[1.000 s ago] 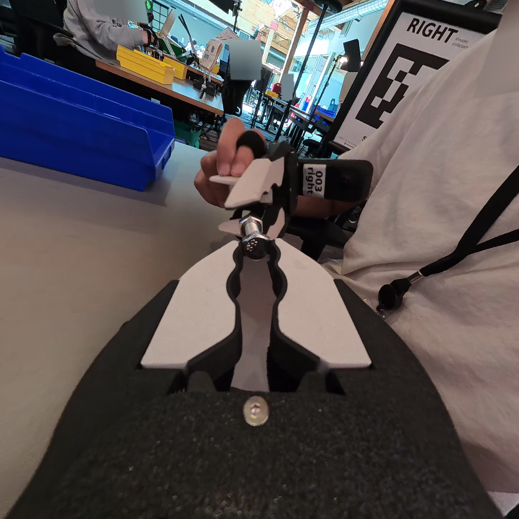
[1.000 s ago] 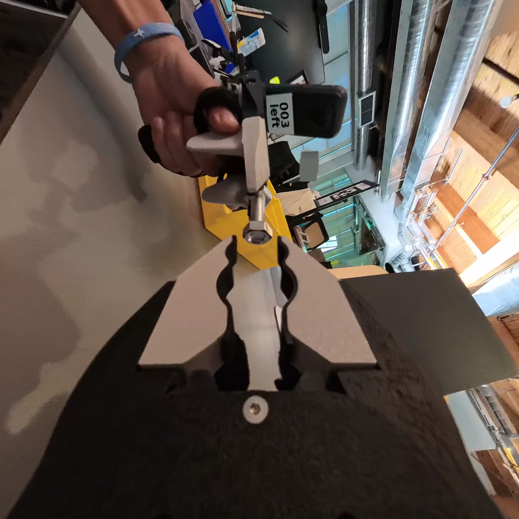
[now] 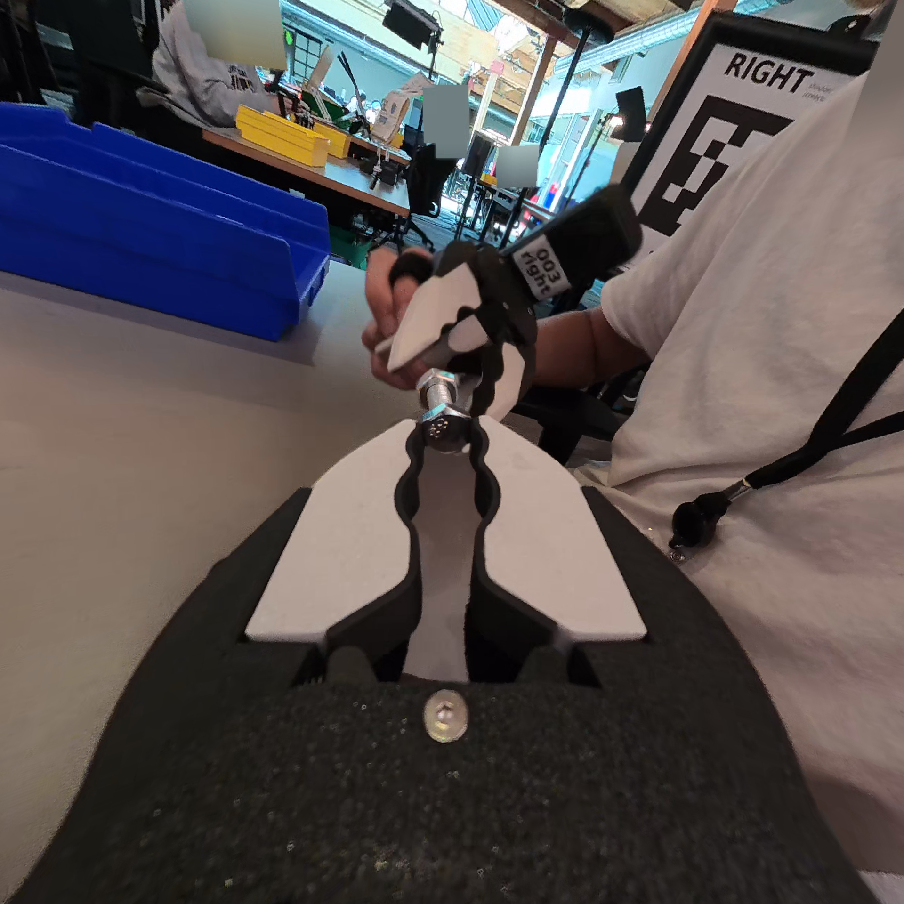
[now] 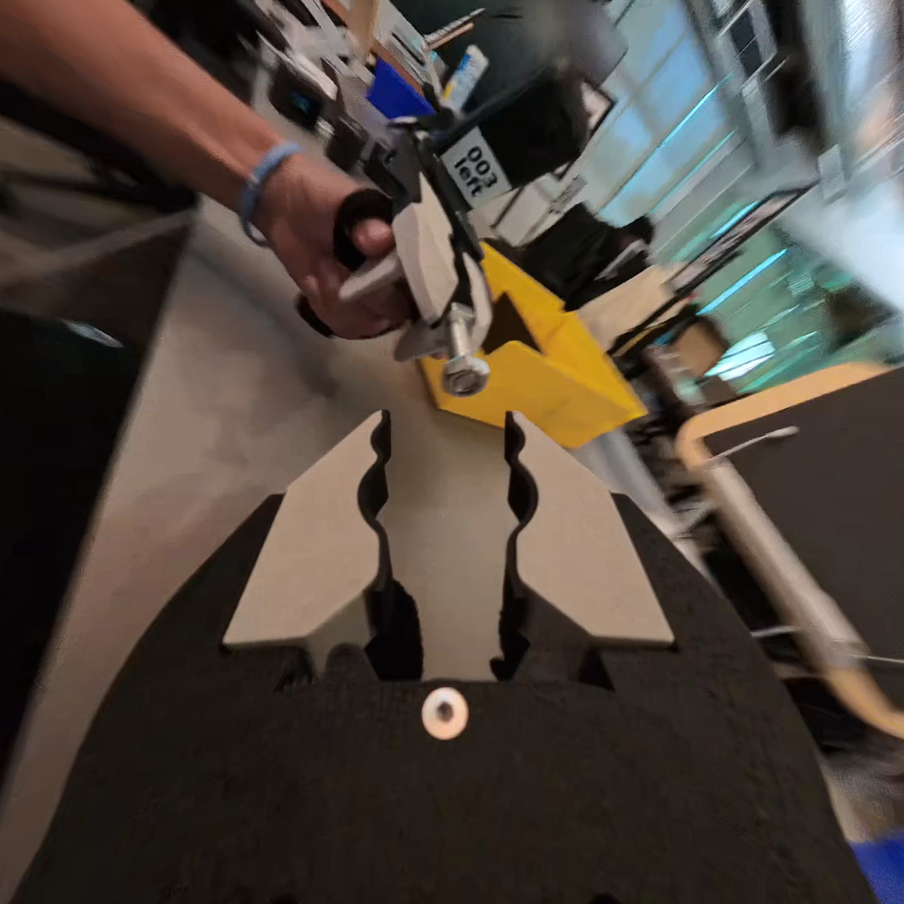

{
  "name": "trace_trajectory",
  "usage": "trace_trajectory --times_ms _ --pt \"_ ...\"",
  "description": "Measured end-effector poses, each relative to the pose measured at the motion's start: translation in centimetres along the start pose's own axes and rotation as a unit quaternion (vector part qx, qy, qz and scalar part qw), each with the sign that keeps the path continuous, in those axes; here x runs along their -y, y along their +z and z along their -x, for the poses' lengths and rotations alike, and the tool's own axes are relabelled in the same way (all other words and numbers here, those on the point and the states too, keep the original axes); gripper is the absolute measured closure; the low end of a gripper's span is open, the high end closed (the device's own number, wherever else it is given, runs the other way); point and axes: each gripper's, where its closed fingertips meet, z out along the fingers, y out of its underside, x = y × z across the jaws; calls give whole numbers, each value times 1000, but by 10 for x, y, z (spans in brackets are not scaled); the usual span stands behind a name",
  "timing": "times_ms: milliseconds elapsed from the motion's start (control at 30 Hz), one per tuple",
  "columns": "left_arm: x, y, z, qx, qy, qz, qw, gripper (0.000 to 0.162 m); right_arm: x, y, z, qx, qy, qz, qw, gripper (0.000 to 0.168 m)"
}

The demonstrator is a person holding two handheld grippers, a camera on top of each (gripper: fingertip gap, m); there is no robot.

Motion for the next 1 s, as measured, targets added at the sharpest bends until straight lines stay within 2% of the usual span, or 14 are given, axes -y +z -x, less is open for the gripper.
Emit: trace_trajectory --times_ms 67,167,267,300,400,467,533,633,700,733,767,833,933,1000 --pt "-3 2 -2 -7 -3 9 1000 145 4 -1 -3 -28 -82 -1 996 122" --pt "-5 6 -5 -14 -5 14 1000 145 7 1 2 -29 -140 -1 990 123" --pt "-7 9 -4 -8 -1 20 1000 145 9 2 1 -44 -176 -6 983 149" --pt "-8 9 -3 -3 2 23 1000 145 7 2 1 -40 -170 0 985 149" --pt "-11 9 -1 9 19 32 999 144 4 3 4 20 -24 -6 1000 149" --pt "-10 9 2 20 28 33 999 144 1 4 6 76 136 -16 988 149" --pt "-10 8 4 29 33 33 998 144 0 6 8 134 305 -29 943 149" --pt "-12 5 16 68 48 42 996 144 -10 15 9 190 533 -32 824 149" --pt "-15 4 22 89 60 53 993 144 -15 20 11 208 623 -34 753 150" --pt "-16 4 24 97 64 57 992 145 -18 21 12 211 639 -35 739 150" --pt "-17 4 26 104 65 59 991 145 -20 23 11 201 638 -36 743 150" --pt "-15 4 26 99 54 51 992 144 -22 23 7 183 599 -36 778 143" --pt "-8 -1 26 86 29 23 996 144 -28 19 4 128 419 -15 899 120" --pt "-4 -3 25 74 12 7 997 144 -27 13 2 68 229 3 971 120"
